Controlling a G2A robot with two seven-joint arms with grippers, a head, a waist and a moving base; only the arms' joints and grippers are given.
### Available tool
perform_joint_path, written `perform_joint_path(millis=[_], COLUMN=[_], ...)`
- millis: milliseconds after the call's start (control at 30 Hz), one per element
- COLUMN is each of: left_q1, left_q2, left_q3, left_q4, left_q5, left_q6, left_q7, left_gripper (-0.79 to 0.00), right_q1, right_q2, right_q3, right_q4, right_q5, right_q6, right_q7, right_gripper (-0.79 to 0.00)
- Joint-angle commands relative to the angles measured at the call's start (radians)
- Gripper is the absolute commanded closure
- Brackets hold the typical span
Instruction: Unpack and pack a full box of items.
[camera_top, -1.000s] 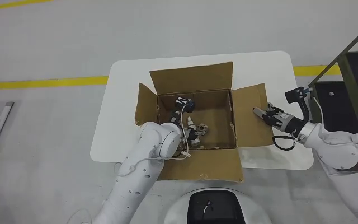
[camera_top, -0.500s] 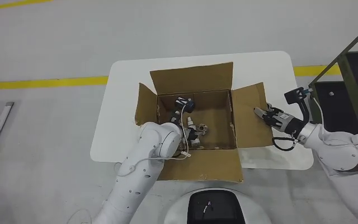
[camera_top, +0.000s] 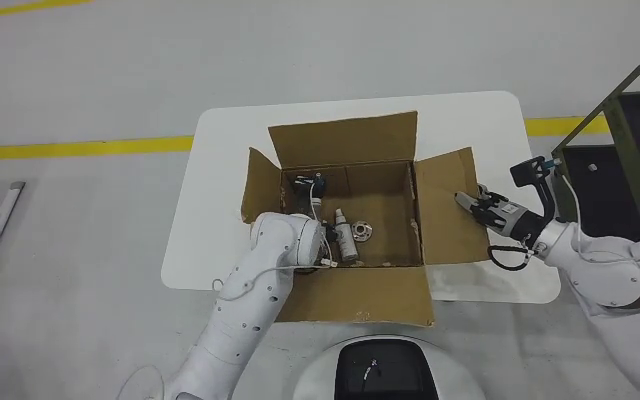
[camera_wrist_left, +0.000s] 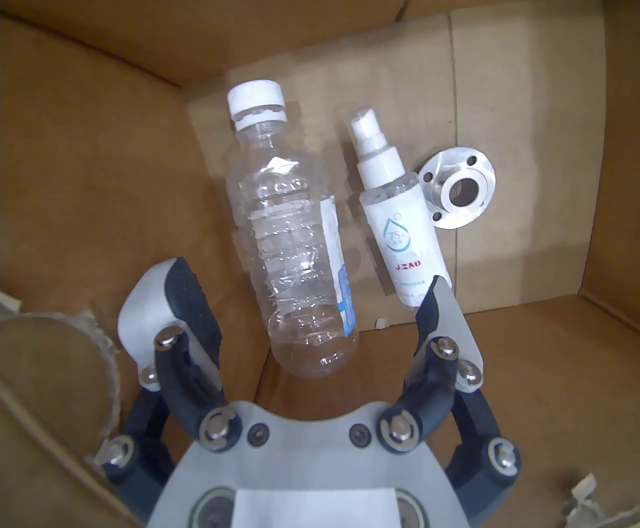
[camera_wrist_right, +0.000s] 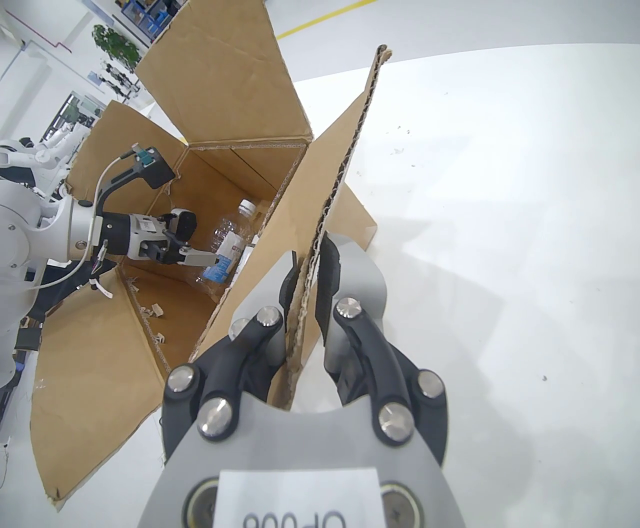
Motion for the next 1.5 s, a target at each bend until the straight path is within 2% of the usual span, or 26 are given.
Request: perform_joint_path(millis=[0,300,400,433,500,567,600,800,833,1200,1467], left_q1=[-0.011,-0.034,-0.036,-0.036,-0.035,-0.034,-0.033,-0.021,-0.019,-0.013,0.008], left_q2=[-0.006,-0.022,-0.026,-0.027,-0.030,-0.032,-0.034,-0.041,-0.042,-0.054,-0.066], left_q3=[0.011,0.032,0.037,0.040,0.042,0.047,0.047,0.049,0.050,0.043,0.037], left_q4=[0.020,0.067,0.075,0.076,0.077,0.078,0.078,0.062,0.056,0.035,0.017], left_q5=[0.014,0.044,0.058,0.068,0.076,0.089,0.094,0.107,0.110,0.156,0.127], left_q6=[0.012,0.022,0.016,0.011,0.009,0.001,0.000,-0.002,-0.005,-0.027,-0.043], left_q7=[-0.006,-0.026,-0.022,-0.020,-0.020,-0.022,-0.025,-0.040,-0.041,-0.042,-0.007], left_gripper=[-0.785,-0.785,-0.699,-0.634,-0.656,-0.542,-0.548,-0.776,-0.785,-0.785,-0.785], right_q1=[-0.001,-0.005,-0.004,-0.004,-0.001,0.002,0.003,0.008,0.008,0.013,0.012], right_q2=[0.000,0.001,0.001,0.001,0.001,0.001,0.001,0.000,0.000,-0.001,-0.001], right_q3=[0.001,0.009,0.009,0.008,0.007,0.005,0.005,-0.002,-0.003,-0.009,-0.007], right_q4=[-0.002,-0.002,0.000,0.000,0.002,0.003,0.004,0.010,0.010,0.010,0.008], right_q5=[-0.002,-0.004,-0.004,-0.004,-0.007,-0.008,-0.009,-0.009,-0.010,-0.011,-0.013], right_q6=[0.001,-0.001,-0.004,-0.002,-0.002,-0.003,-0.004,-0.004,-0.003,-0.001,-0.002], right_q7=[-0.002,0.000,0.000,0.001,0.001,0.003,0.003,0.000,-0.001,-0.001,-0.001], right_gripper=[0.000,0.000,0.000,0.000,0.000,0.000,0.000,0.000,0.000,0.000,0.000])
